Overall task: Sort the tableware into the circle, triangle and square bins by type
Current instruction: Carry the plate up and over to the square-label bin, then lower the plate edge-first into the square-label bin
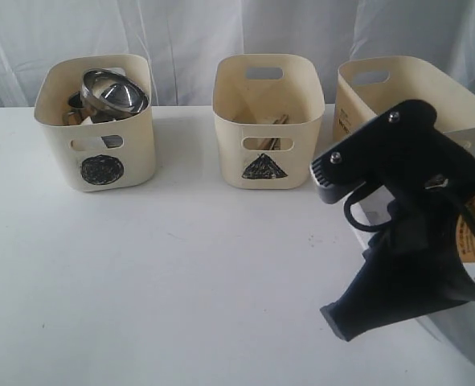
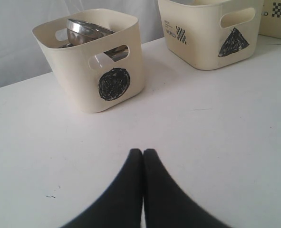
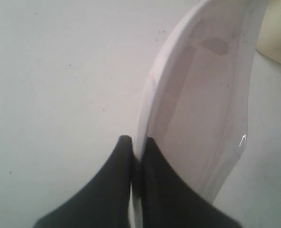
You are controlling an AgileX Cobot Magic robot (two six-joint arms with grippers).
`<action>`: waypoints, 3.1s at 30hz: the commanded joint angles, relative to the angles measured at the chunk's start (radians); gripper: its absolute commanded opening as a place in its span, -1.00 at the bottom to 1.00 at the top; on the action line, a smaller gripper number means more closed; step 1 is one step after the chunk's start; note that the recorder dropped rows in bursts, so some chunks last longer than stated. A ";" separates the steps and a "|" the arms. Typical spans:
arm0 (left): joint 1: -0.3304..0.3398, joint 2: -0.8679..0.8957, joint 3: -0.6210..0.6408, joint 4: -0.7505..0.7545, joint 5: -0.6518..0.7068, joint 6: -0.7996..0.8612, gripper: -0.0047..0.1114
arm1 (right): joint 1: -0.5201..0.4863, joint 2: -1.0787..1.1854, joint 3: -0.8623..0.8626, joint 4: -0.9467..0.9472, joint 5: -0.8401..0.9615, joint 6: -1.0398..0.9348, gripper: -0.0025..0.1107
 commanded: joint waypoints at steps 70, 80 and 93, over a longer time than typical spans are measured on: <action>0.001 -0.005 0.004 -0.003 -0.003 0.001 -0.92 | -0.412 0.023 -0.219 -0.255 -0.556 -0.399 -0.96; 0.001 -0.005 0.004 -0.003 -0.003 0.001 -0.92 | -0.607 0.198 -0.302 -0.170 -0.763 -0.407 -0.96; 0.001 -0.005 0.004 -0.003 -0.003 0.001 -0.92 | -0.738 0.381 -0.346 -0.114 -1.028 -0.428 -0.96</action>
